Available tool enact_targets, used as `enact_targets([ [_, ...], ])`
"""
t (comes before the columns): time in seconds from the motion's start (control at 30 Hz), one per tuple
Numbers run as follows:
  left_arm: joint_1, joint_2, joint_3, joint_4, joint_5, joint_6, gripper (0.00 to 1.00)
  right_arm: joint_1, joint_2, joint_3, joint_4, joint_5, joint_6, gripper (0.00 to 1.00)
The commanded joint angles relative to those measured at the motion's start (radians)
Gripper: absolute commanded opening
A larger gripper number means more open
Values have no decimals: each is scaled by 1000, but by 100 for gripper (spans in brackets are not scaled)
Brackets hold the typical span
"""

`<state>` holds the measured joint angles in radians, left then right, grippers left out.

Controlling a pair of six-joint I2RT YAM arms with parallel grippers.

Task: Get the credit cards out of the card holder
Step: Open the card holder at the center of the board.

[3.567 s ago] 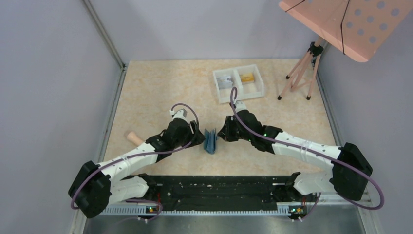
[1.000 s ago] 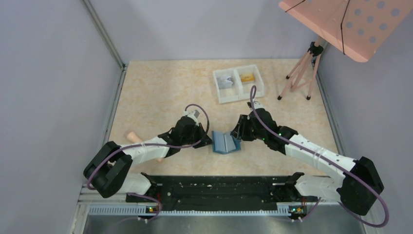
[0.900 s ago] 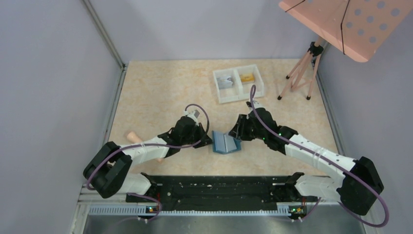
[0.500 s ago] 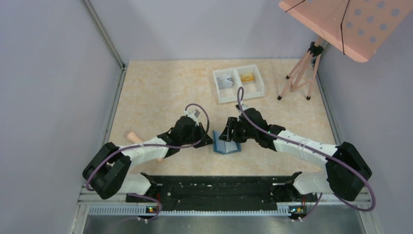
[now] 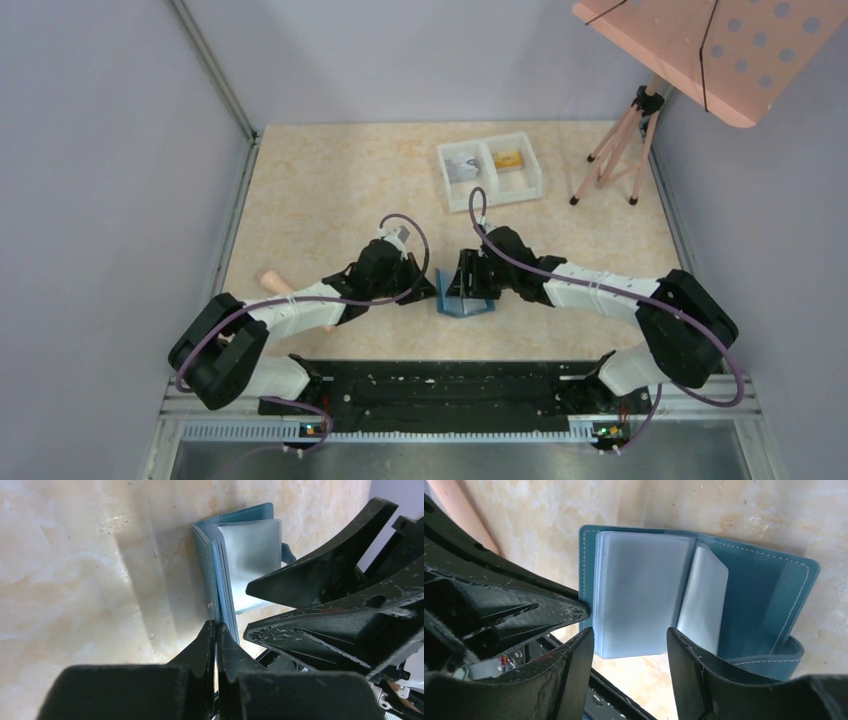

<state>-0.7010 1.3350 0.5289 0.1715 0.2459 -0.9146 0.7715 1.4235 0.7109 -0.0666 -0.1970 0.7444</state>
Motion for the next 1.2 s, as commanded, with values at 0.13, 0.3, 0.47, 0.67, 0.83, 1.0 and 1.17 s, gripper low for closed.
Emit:
enact_targets([
  [0.13, 1, -38, -8, 21, -7, 8, 0, 13, -12, -20, 41, 30, -2, 40],
  [0.3, 1, -37, -7, 19, -6, 8, 0, 13, -24, -19, 9, 62, -8, 36],
  [0.47, 1, -42, -7, 15, -8, 8, 0, 12, -37, -15, 22, 30, -1, 43],
  [0.67, 1, -65, -20, 2, -13, 6, 0, 19, -37, 4, 60, -28, 12, 51],
  [0.83, 1, -85, -32, -4, -15, 7, 0, 21, -9, 12, 59, -35, 22, 52],
  [1.0, 1, -98, -40, -12, -23, 11, 0, 29, 17, 6, 100, -40, 33, 52],
  [1.17, 1, -106, -43, -9, -27, 9, 0, 39, 51, 12, 120, -63, 38, 52],
])
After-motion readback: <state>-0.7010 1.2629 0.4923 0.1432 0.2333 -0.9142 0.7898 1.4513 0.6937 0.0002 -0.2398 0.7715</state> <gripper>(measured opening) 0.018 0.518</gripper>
